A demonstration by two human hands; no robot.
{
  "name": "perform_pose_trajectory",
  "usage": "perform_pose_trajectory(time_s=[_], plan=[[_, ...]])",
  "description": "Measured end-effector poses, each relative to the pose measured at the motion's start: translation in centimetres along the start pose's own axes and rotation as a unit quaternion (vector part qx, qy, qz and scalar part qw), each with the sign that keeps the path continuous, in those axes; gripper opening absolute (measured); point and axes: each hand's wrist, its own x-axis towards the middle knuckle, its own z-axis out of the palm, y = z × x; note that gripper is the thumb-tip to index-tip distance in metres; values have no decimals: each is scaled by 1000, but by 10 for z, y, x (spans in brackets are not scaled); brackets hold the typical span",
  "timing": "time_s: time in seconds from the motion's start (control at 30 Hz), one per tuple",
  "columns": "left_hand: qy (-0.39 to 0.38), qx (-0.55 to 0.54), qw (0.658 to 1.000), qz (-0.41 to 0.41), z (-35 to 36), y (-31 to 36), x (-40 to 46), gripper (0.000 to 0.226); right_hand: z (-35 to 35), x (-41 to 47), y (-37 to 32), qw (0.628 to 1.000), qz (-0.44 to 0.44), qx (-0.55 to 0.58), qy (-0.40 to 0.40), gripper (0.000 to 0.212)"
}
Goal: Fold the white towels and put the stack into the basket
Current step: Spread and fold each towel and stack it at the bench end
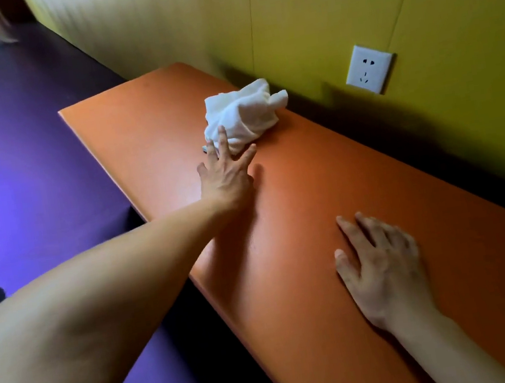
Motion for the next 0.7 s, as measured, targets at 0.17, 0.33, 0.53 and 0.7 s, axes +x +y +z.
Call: perform_pose_trajectory(time_s=[0.17,0.33,0.53,0.7], plan=[[-50,-21,999,6,14,-9,26,53,2,2,-1,1000,7,8,4,63],[-13,-55,998,42,16,-1,4,53,-2,3,-2,1000,17,14,7,63],[-18,-61,989,136,-3,36,-85,54,-2,6,5,994,23,105,-1,62],[-13,-81,974,213,-15,79,-186,46,-11,-27,15,955,47,294,-13,55]])
